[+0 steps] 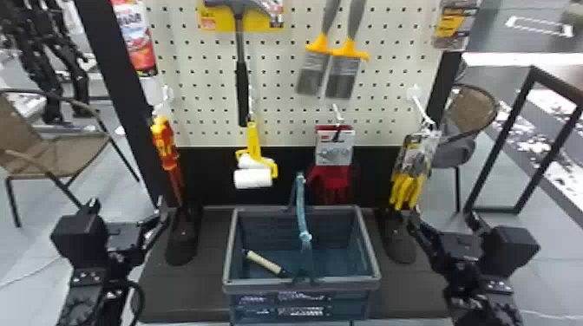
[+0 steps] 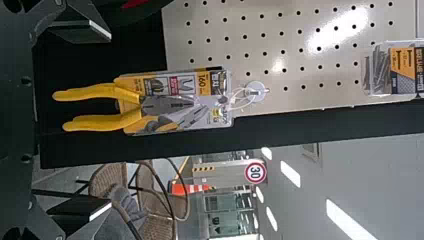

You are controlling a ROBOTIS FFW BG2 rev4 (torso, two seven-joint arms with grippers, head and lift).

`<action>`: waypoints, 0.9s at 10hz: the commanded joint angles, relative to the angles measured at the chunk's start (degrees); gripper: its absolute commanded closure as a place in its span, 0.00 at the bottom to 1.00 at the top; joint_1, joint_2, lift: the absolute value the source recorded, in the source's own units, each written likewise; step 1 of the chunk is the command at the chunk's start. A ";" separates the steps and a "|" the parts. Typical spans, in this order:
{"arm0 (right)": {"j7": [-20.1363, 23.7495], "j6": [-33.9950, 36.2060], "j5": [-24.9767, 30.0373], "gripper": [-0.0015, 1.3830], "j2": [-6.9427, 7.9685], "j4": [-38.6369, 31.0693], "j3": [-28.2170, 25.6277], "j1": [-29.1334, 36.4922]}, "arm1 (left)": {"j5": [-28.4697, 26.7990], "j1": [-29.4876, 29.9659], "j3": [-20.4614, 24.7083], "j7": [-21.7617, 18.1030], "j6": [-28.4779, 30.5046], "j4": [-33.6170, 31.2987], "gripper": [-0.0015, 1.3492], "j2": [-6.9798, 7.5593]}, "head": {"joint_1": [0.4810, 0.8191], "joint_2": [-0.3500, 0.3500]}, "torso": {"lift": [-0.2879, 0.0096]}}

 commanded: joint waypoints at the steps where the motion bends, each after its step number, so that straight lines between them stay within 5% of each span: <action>1: 0.05 0.35 -0.21 0.10 0.05 -0.43 0.44 0.05 | 2.50 -0.33 -1.44 0.00 -0.81 0.90 0.09 0.18 | 0.20 0.50 | 0.63; 9: 0.84 3.07 -1.35 0.09 0.05 -1.22 2.02 -1.09 | 4.17 -0.07 -2.93 0.09 -3.10 1.17 0.09 0.35 | 0.20 0.50 | 0.63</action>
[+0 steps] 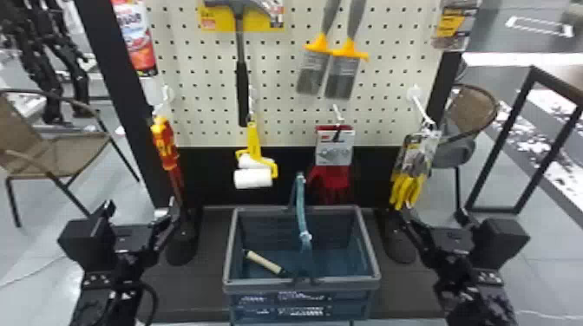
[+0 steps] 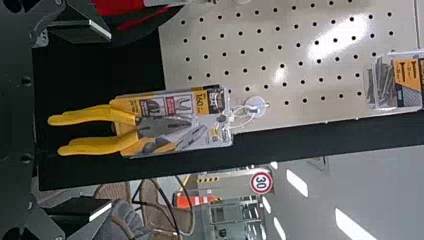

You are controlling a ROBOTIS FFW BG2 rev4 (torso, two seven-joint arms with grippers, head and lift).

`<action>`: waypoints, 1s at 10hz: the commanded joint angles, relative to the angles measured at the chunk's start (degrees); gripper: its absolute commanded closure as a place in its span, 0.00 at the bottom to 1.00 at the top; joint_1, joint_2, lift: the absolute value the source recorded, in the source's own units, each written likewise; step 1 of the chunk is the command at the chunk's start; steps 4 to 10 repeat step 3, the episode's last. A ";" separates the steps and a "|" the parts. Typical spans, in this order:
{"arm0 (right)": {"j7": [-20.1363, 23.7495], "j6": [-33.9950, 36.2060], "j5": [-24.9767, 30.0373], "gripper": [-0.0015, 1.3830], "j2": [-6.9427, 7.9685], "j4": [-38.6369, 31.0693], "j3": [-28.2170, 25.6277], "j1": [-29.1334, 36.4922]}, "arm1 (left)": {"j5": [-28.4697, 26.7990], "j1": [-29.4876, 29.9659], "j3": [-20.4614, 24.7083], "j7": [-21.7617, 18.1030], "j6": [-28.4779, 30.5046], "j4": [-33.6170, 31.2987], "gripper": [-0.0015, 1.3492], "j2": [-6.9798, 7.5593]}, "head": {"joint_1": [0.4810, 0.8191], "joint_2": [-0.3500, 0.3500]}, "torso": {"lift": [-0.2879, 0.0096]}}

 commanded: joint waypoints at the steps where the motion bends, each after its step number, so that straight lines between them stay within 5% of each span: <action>1: 0.02 0.13 0.21 0.09 0.05 -0.04 1.10 -0.42 | -0.60 0.17 -0.09 0.12 -1.35 -0.05 0.09 -0.15 | 0.20 0.50 | 0.63; 3: 0.20 -0.39 0.21 0.10 0.05 0.48 1.45 -1.21 | -1.91 1.13 1.23 0.29 -0.99 -1.02 0.09 -1.12 | 0.20 0.50 | 0.63; 10: 0.20 -0.39 0.21 0.10 0.05 0.48 1.45 -1.21 | -1.91 1.13 1.23 0.29 -0.99 -1.02 0.09 -1.12 | 0.20 0.50 | 0.63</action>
